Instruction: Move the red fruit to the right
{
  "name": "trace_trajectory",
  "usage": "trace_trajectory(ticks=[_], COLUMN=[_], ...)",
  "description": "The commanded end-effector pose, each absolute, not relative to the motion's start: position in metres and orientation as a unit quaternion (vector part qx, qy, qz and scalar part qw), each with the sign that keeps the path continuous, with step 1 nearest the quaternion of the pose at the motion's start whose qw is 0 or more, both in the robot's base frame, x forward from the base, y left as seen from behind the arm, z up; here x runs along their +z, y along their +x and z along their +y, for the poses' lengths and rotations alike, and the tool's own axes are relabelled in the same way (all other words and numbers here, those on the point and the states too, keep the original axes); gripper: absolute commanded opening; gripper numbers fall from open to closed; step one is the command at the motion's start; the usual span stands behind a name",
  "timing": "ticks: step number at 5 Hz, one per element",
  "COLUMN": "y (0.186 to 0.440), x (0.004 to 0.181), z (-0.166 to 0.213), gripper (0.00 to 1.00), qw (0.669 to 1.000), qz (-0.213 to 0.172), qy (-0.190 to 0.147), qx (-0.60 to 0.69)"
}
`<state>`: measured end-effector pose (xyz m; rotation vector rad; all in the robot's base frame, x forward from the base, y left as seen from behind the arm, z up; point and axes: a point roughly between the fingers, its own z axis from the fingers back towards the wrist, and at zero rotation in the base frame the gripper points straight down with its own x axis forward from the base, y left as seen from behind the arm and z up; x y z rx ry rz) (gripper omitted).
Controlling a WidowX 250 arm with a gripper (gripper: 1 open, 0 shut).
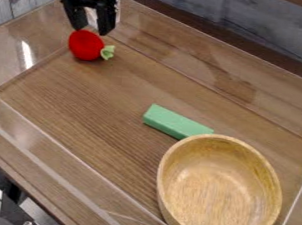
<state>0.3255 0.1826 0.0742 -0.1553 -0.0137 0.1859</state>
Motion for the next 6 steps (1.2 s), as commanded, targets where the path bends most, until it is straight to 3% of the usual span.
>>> trace_trajectory(ticks=[1, 2, 4, 5, 6], y=[0.327, 0.326, 0.337, 0.345, 0.348], x=[0.099, 0.1, 0.138, 0.142, 0.138], z=[0.193, 0.193, 0.165, 0.148, 0.152], gripper=[0.0, 0.0, 0.0, 0.0, 1.0], qw=[0.986, 0.987, 0.991, 0.993, 0.994], qz=[-0.036, -0.035, -0.051, -0.05, -0.045], qy=[-0.054, -0.054, -0.077, -0.086, -0.082], qx=[0.156, 0.146, 0.096, 0.062, 0.055])
